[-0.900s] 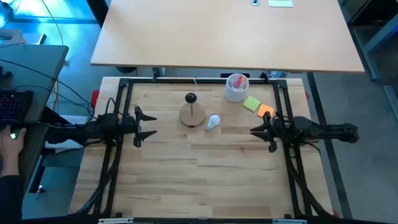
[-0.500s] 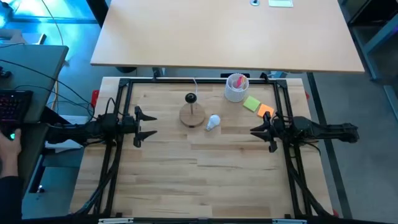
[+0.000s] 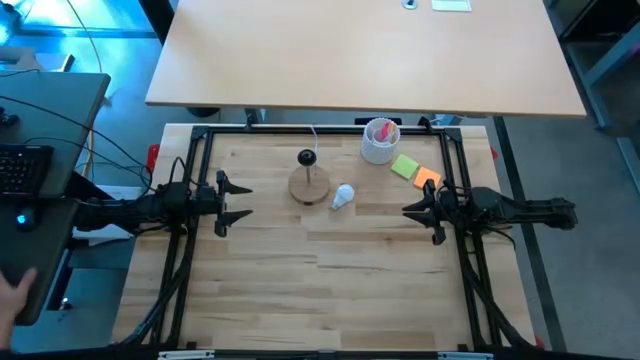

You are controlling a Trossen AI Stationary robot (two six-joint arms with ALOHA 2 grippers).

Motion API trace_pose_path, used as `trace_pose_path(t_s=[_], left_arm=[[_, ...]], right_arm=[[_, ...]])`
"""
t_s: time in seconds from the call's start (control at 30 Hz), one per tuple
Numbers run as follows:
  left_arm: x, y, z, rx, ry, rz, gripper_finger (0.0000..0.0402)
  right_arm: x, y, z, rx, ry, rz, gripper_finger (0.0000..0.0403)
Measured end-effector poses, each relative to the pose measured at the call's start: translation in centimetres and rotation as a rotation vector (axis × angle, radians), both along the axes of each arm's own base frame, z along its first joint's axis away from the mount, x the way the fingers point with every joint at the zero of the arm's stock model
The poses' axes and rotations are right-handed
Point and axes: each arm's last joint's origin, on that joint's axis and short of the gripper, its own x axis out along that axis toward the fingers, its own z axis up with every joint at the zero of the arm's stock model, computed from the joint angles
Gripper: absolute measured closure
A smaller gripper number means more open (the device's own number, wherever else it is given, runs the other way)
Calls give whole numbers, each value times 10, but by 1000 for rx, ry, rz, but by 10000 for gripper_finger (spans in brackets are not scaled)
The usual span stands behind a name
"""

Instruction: Screw lightbulb

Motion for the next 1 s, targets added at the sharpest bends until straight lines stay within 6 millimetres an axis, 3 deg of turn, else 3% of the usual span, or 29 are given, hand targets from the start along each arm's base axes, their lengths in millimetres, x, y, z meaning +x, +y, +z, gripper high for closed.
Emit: trace_pose_path(t_s=[0.53,0.77,0.9,1.0], left_arm=[[0,0,0,0,0,0,122],[0,0,0,0,0,0,122],[0,0,0,0,-1,0,122],[0,0,0,0,0,0,122]], right_arm=[[0,0,1,1,-15,0,346],[-7,-3,35,304,-371,-30,346],[-16,-5,52,340,-571,-43,346],[-17,-3,57,303,-622,14,346]])
